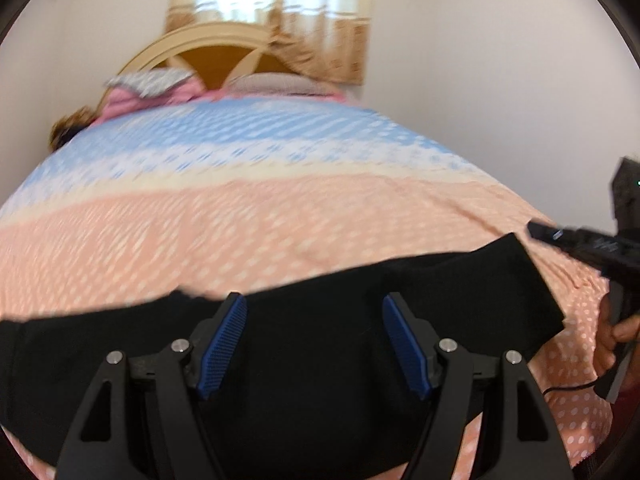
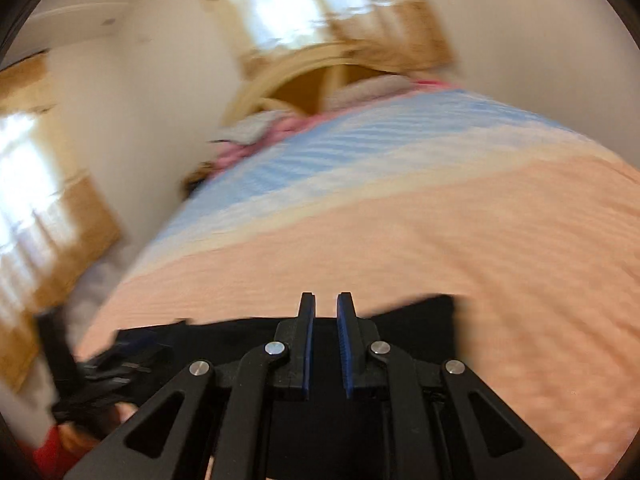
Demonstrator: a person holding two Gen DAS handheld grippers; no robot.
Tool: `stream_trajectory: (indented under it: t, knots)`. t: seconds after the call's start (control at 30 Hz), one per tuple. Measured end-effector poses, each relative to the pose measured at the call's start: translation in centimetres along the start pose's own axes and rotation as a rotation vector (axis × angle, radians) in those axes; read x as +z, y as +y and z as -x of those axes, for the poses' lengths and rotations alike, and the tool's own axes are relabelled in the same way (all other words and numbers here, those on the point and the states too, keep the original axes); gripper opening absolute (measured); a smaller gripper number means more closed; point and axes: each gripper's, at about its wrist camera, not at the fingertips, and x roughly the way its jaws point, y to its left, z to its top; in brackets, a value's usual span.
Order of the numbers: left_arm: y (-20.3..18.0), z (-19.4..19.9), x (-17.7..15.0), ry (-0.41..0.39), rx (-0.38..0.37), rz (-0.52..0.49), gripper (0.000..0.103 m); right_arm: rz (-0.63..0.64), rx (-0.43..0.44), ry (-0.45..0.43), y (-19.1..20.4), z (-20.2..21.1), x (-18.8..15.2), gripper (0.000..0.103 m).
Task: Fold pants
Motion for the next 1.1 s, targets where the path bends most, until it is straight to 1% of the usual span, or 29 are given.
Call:
stream_trajectory:
  t: [0.03,0.1,0.17,0.23,0.27,0.33,0.4,0.47,0.53,0.57,0.6,0.63,0.7,0.77,0.83,0.87,0.9,0.93,1.0,1.03,1.1]
  knots:
    - [-1.1,-0.3,0.4,-0.006,-0.014,-0.024,0.074,-0.019,-0.018,0.019,-1.0,-0.1,-0.1,0.012]
    - [-3.6,-1.2,0.9,-0.016,-0.041,-0.074,0.074,-0.054,-0.021,0.063,-2.7,-1.1,-0.5,0.012]
    - [-5.2,-2.4,0.8,-0.007,-0.026,-0.1,0.074,-0.047,-0.031,0.1,-3.3,-2.6,-0.8,0.012]
    - [-6.1,-4.0,0.2,0.039,-0.01,-0.107,0.074,-0.032,-0.053,0.143,-3.4,-4.7,-1.1,0.012]
    - [-6.2,-4.8,-0.2,0.068,0.0,-0.102,0.074,-0.043,-0.053,0.147,-3.9,-5.2,-1.5,0.012]
    - [-5.9,-6.2,-1.3,0.133,0.022,-0.077,0.074,-0.067,-0.036,0.135,-4.5,-5.7,-1.7,0.012]
    - [-5.4,-5.9,-1.7,0.111,0.007,-0.043,0.074,-0.098,0.001,0.141,-5.2,-5.7,-1.5,0.012]
    - [-5.4,-5.6,-1.7,0.113,0.013,-0.05,0.074,-0.143,0.035,0.144,-5.9,-5.9,-1.4,0.012]
    - [-5.4,-5.2,-1.6,0.106,0.011,-0.051,0.077,-0.222,0.093,0.122,-6.8,-5.0,-1.0,0.012]
    - [-5.2,-5.1,-1.6,0.107,0.009,-0.05,0.077,-0.246,0.102,0.103,-6.8,-4.1,-0.9,0.012]
    - [-5.1,-5.2,-1.7,0.11,0.005,-0.049,0.079,-0.256,0.096,0.065,-6.7,-2.7,-0.8,0.012]
    - [-5.1,-5.3,-1.7,0.109,0.002,-0.045,0.08,-0.236,0.086,0.046,-6.2,-1.4,-0.8,0.012]
    - [-5.0,-5.4,-1.9,0.103,0.001,-0.038,0.082,-0.177,0.049,0.066,-4.7,0.7,-1.3,0.012]
    - [-5.4,-5.6,-2.1,0.096,0.009,-0.042,0.083,-0.129,0.011,0.117,-3.4,2.0,-3.1,0.012]
    - [-5.5,-5.6,-2.3,0.093,0.013,-0.047,0.084,-0.122,-0.017,0.18,-3.1,2.1,-4.9,0.012]
    - [-5.5,-5.6,-2.3,0.096,0.012,-0.048,0.085,-0.137,-0.045,0.238,-3.4,1.5,-6.3,0.012]
    - [-5.5,-5.5,-2.3,0.102,0.011,-0.05,0.085,-0.156,-0.046,0.252,-3.9,1.2,-7.1,0.011]
    - [-5.4,-5.4,-2.2,0.103,0.004,-0.05,0.085,-0.185,-0.031,0.219,-4.3,1.3,-7.5,0.011]
    - [-5.0,-4.8,-2.0,0.118,-0.022,-0.05,0.085,-0.245,-0.031,0.2,-4.6,1.1,-7.6,0.011]
    - [-4.6,-4.5,-1.9,0.124,-0.031,-0.05,0.085,-0.253,-0.042,0.198,-4.5,1.0,-7.5,0.011]
    - [-3.2,-3.1,-1.7,0.119,-0.024,-0.053,0.085,-0.214,-0.09,0.207,-3.4,1.0,-7.1,0.012]
